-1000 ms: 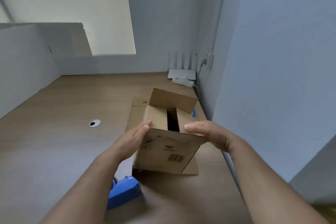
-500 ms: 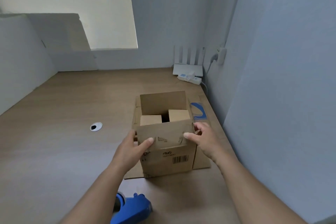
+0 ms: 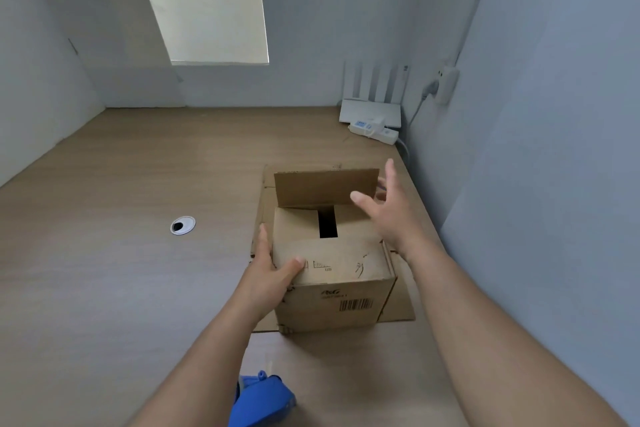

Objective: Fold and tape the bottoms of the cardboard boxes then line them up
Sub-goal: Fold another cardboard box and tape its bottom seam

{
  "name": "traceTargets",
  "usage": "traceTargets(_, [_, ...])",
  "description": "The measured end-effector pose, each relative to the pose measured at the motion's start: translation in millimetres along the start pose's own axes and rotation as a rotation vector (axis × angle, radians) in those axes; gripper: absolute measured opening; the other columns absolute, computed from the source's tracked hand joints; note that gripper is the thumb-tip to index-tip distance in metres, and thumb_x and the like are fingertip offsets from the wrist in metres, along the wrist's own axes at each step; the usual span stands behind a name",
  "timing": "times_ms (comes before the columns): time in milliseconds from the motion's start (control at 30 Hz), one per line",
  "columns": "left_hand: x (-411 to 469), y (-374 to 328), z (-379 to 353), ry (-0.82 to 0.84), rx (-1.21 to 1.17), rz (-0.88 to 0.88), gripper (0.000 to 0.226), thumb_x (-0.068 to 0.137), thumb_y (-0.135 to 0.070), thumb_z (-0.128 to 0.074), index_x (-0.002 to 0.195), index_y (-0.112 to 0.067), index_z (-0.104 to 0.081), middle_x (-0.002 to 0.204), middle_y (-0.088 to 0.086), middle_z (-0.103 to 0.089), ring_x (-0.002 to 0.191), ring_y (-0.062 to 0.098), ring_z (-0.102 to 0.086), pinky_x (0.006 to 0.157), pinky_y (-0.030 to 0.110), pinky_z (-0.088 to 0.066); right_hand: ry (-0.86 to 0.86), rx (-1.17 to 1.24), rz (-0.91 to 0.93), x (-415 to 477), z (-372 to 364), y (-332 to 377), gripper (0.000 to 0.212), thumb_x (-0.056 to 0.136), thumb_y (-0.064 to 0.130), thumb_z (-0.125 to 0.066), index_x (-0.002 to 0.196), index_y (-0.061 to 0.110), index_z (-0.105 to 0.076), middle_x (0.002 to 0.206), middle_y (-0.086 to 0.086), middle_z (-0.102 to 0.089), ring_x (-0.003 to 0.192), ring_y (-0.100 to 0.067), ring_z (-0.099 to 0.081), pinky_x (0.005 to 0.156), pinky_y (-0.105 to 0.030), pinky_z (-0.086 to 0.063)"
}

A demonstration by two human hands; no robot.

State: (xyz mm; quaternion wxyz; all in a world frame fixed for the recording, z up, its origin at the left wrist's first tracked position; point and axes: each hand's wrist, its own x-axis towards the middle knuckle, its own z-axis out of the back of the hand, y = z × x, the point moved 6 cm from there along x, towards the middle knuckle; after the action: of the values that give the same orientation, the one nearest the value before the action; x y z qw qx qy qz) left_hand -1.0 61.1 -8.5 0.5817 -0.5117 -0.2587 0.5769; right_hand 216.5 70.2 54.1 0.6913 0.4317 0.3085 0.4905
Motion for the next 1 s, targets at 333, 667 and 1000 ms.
traceTargets(333, [-7,-10,0,0.063,0.186,-0.071,0.068,0.096,-0.036,-0.051,0.149,-0.044,-0.009,0.149,-0.011,-0.030,0.128,0.013,-0.039,0.100,0.026,-0.038,0.115,-0.316,-0.055,-41,-16,-42,0.049,0.100,0.035,-0.039,0.147,0.036,-0.027,0.147,0.001,-0.039,0.132,-0.017,-0.039,0.107,-0.038,-0.037])
traceTargets(667, [-66,-16,-65,0.156,0.310,-0.183,0.070,0.091,-0.045,-0.054,0.149,-0.037,-0.015,0.147,-0.002,-0.036,0.126,0.016,-0.042,0.102,0.033,-0.042,-0.087,-0.446,-0.130,-119,56,-62,0.048,0.097,0.040,-0.046,0.144,0.030,-0.038,0.147,0.001,-0.043,0.132,-0.021,-0.042,0.107,-0.031,-0.032])
traceTargets(1000, [-134,9,-36,-0.009,0.392,-0.108,0.066,0.091,-0.045,-0.054,0.148,-0.036,-0.020,0.146,-0.003,-0.040,0.123,0.020,-0.046,0.090,0.029,-0.038,0.057,-0.490,0.001,-159,23,-53,0.050,0.100,0.041,-0.039,0.147,0.029,-0.032,0.148,0.002,-0.040,0.134,-0.018,-0.038,0.105,-0.033,-0.035])
